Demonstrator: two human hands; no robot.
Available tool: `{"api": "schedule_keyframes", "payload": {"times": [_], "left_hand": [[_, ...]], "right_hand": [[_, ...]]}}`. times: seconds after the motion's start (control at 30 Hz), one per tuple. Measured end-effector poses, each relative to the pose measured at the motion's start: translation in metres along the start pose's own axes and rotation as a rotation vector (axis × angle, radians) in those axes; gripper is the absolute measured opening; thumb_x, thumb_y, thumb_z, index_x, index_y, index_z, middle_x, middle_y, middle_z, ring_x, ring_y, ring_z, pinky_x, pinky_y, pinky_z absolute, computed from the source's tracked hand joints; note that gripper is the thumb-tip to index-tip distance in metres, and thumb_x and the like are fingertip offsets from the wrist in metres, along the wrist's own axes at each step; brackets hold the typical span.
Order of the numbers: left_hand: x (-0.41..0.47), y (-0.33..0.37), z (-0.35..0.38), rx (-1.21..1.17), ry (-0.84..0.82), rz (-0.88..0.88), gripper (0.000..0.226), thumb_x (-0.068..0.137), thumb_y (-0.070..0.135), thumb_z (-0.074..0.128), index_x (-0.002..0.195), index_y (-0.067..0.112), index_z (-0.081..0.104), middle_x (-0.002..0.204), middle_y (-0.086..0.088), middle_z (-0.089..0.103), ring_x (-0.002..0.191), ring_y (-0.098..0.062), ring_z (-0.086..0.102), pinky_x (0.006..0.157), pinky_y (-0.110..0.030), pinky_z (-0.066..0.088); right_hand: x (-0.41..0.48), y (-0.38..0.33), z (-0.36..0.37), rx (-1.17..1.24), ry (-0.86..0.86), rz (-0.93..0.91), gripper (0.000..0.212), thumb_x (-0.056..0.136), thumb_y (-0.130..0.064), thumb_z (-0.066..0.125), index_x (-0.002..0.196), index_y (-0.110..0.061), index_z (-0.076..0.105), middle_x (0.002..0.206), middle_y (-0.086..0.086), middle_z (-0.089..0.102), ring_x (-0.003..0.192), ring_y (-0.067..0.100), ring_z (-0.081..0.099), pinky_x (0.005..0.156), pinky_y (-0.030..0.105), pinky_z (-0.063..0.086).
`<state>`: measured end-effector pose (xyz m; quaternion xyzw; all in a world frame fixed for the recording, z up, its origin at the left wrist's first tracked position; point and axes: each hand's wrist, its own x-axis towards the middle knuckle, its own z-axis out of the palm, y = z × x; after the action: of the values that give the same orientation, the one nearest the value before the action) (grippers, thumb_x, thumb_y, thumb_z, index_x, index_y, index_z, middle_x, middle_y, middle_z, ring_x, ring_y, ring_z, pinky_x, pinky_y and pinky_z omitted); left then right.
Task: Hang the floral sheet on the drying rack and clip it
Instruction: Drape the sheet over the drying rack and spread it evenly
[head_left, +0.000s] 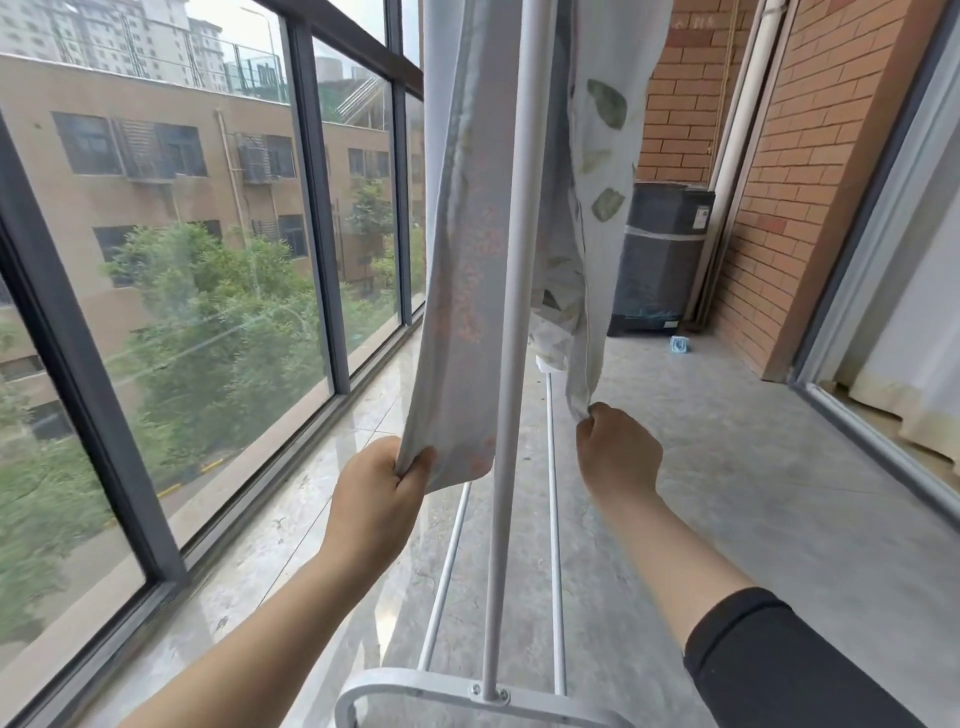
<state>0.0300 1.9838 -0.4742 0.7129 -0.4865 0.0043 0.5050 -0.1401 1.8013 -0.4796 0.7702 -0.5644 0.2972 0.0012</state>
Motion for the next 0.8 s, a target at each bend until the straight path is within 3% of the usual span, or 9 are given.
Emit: {"api": "schedule_keyframes", "payload": {"times": [0.17, 0.33, 0.5, 0.57, 0.63, 0.73, 0.8], "left_hand": [[-0.008, -0.008, 0.010, -0.019, -0.008, -0.040, 0.038, 0.088, 0.034, 0.049, 0.069, 0.002, 0.051, 0.068, -0.012, 0.055, 0.066, -0.029, 0.051, 0.059, -0.046, 0.041], [-0.031, 0.002, 0.024, -0.161, -0.062, -0.038, 0.038, 0.095, 0.031, 0.053, 0.068, 0.004, 0.051, 0.066, -0.006, 0.051, 0.062, -0.017, 0.045, 0.059, -0.037, 0.036], [-0.054, 0.014, 0.018, -0.381, -0.309, 0.038, 0.024, 0.096, 0.051, 0.037, 0.089, 0.037, 0.055, 0.089, 0.017, 0.051, 0.085, -0.005, 0.050, 0.078, -0.030, 0.046], [-0.057, 0.012, 0.009, -0.426, -0.363, 0.059, 0.032, 0.091, 0.053, 0.034, 0.094, 0.027, 0.052, 0.098, 0.008, 0.048, 0.091, -0.012, 0.047, 0.081, -0.038, 0.046], [-0.057, 0.010, 0.000, -0.410, -0.371, 0.099, 0.042, 0.089, 0.051, 0.033, 0.096, 0.012, 0.048, 0.106, -0.006, 0.046, 0.098, -0.021, 0.046, 0.086, -0.047, 0.045], [-0.055, 0.011, -0.012, -0.424, -0.296, 0.063, 0.044, 0.084, 0.046, 0.045, 0.093, 0.004, 0.054, 0.088, -0.010, 0.053, 0.081, -0.019, 0.051, 0.077, -0.056, 0.045], [-0.050, 0.016, -0.020, -0.494, -0.253, 0.013, 0.030, 0.083, 0.032, 0.061, 0.089, 0.003, 0.060, 0.078, -0.019, 0.056, 0.069, -0.020, 0.051, 0.066, -0.054, 0.047]], "right_hand": [[-0.066, 0.016, -0.022, 0.201, 0.095, -0.173, 0.027, 0.093, -0.014, 0.046, 0.068, -0.016, 0.038, 0.058, -0.009, 0.035, 0.049, 0.015, 0.037, 0.046, 0.029, 0.025], [-0.130, 0.015, -0.043, 0.351, 0.075, -0.391, 0.030, 0.093, -0.027, 0.037, 0.064, -0.020, 0.034, 0.053, -0.010, 0.031, 0.044, 0.011, 0.028, 0.041, 0.023, 0.027], [-0.150, -0.003, -0.052, 0.479, -0.070, -0.406, 0.040, 0.096, -0.043, 0.035, 0.063, -0.021, 0.038, 0.055, -0.008, 0.037, 0.052, 0.016, 0.041, 0.047, 0.024, 0.033], [-0.147, -0.009, -0.054, 0.570, -0.116, -0.365, 0.040, 0.096, -0.043, 0.043, 0.060, -0.026, 0.037, 0.055, -0.009, 0.038, 0.053, 0.013, 0.042, 0.050, 0.027, 0.036], [-0.145, -0.013, -0.058, 0.664, -0.164, -0.321, 0.041, 0.095, -0.030, 0.056, 0.057, -0.025, 0.044, 0.055, -0.009, 0.042, 0.053, 0.010, 0.042, 0.051, 0.023, 0.036], [-0.145, -0.018, -0.073, 0.786, -0.203, -0.267, 0.025, 0.089, -0.014, 0.067, 0.064, -0.014, 0.065, 0.063, -0.008, 0.060, 0.061, 0.006, 0.058, 0.060, 0.009, 0.042], [-0.145, -0.024, -0.083, 0.867, -0.192, -0.222, 0.010, 0.086, -0.011, 0.070, 0.077, -0.016, 0.070, 0.071, -0.009, 0.070, 0.068, 0.004, 0.066, 0.064, 0.010, 0.049]]}}
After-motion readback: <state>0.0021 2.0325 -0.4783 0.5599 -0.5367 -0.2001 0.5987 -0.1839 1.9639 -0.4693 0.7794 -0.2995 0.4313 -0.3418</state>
